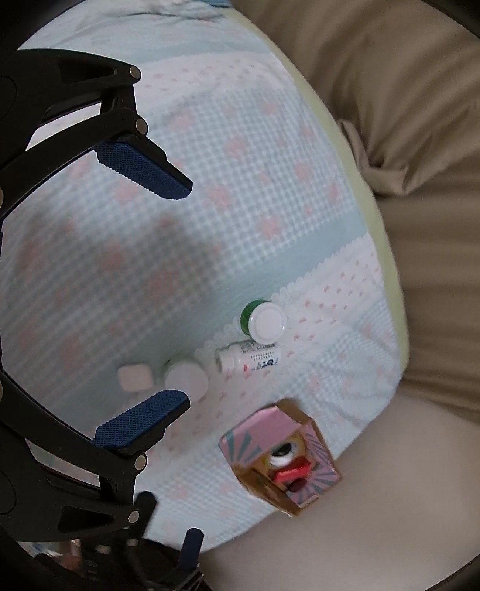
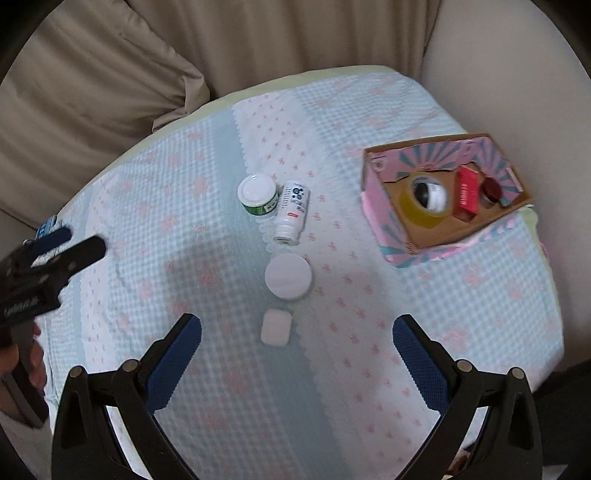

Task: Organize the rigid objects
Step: 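Move both tools back to the remaining jars and grasp the white-lidded jar with the left tool, then grasp the green-labelled jar with the right tool while the left tool lifts the white-lidded jar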

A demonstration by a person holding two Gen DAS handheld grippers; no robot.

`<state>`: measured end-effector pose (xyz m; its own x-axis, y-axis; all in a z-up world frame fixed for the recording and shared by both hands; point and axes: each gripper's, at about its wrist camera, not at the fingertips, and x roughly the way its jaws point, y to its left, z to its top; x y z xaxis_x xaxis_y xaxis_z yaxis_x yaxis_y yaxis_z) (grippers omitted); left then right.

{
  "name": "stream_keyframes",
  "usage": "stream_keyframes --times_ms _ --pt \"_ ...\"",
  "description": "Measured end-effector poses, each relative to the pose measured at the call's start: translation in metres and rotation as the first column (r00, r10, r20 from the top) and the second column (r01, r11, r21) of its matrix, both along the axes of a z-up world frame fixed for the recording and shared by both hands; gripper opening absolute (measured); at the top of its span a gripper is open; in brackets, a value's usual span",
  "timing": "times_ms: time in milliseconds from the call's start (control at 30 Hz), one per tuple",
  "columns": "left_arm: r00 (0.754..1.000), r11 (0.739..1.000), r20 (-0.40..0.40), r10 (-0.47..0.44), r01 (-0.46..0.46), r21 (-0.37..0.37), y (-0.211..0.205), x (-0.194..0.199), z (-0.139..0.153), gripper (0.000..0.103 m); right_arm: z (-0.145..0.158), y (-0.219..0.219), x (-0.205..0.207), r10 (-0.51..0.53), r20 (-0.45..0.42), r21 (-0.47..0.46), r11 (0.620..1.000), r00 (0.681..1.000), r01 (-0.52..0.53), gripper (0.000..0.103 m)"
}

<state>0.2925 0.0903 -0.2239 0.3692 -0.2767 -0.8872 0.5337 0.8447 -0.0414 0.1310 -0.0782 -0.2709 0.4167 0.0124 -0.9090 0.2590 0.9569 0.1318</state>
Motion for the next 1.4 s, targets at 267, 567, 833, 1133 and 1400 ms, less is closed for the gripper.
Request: stream_keyframes --times_ms 267,567,833,1133,1400 --pt "0.981 0.975 -0.023 -0.192 0.194 0.107 -0.061 0.059 -0.092 0.103 -0.079 0.019 0.039 0.027 -0.022 0.025 0.999 0.999 -0.026 0.103" --pt "0.947 0.932 -0.038 -0.319 0.321 0.168 -0.112 0.100 -0.187 0.099 -0.159 0.022 0.066 0.011 -0.071 -0.011 1.000 0.997 -0.012 0.103" --pt "0.922 0.911 0.020 -0.387 0.379 0.162 -0.134 0.114 -0.213 0.098 -0.197 0.019 0.077 0.002 -0.093 -0.030 1.000 0.996 -0.005 0.103" --pt "0.886 0.883 0.042 -0.463 0.456 0.116 -0.149 0.112 -0.218 0.068 -0.210 0.013 0.087 -0.025 -0.062 -0.059 0.998 0.998 0.021 0.088" --pt "0.908 0.906 0.028 -0.418 0.414 0.084 -0.142 0.115 -0.215 0.068 -0.211 0.025 0.092 0.039 -0.062 -0.045 0.998 0.997 -0.042 0.066"
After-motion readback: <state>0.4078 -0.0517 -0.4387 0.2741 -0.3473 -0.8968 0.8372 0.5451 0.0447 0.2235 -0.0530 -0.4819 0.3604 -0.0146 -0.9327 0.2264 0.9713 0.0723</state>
